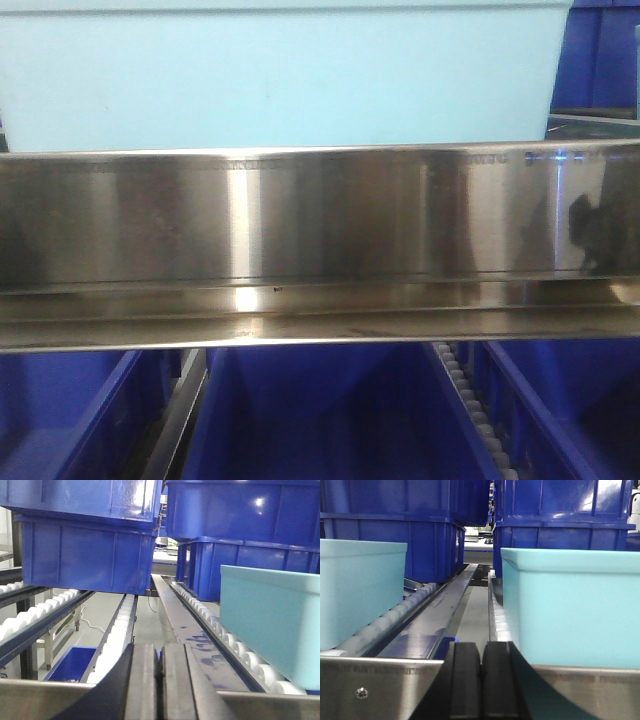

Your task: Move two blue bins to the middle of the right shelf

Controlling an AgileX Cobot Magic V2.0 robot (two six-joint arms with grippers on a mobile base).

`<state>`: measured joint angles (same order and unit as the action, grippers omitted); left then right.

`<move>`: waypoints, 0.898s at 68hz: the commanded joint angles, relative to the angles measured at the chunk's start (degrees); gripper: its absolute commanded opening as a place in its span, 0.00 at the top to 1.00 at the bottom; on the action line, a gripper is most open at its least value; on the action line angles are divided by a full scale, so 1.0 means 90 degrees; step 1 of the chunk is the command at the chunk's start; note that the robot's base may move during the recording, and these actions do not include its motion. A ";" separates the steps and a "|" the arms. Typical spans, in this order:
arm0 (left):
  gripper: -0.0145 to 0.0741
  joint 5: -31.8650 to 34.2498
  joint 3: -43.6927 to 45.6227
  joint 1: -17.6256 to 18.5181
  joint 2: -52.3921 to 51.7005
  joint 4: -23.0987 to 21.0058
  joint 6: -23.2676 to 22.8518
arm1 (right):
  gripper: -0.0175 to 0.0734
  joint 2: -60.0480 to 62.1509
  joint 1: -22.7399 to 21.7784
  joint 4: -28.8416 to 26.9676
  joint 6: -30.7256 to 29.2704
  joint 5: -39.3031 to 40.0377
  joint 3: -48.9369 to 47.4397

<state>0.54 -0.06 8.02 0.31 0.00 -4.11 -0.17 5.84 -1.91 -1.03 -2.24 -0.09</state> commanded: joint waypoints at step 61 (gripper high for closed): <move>0.96 0.0118 0.0007 -0.0009 -0.0035 0.0000 -0.0031 | 0.99 0.0019 -0.0014 -0.0027 -0.0063 0.0114 0.0011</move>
<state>0.54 -0.06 8.02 0.31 0.00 -4.11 -0.17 5.84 -1.91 -1.03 -2.24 -0.09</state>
